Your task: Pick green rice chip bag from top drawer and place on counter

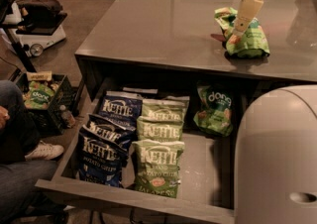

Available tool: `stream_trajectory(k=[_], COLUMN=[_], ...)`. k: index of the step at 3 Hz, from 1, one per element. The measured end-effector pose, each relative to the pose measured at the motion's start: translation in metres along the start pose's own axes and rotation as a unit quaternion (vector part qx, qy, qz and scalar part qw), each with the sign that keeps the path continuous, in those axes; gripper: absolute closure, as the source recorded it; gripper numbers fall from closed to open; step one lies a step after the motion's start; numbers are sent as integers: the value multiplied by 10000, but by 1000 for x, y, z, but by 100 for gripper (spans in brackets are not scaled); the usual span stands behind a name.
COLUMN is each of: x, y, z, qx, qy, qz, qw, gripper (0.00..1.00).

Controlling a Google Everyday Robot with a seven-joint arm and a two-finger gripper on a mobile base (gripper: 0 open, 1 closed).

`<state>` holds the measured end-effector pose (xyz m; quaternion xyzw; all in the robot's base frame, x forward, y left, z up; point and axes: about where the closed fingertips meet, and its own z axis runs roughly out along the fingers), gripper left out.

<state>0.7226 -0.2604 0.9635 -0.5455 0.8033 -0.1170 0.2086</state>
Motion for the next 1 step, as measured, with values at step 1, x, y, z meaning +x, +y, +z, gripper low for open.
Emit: stream_trajectory(k=[1], x=[0], y=[0], z=[0], qx=[0], qy=[0], qz=[0], qw=[10000], gripper=[0])
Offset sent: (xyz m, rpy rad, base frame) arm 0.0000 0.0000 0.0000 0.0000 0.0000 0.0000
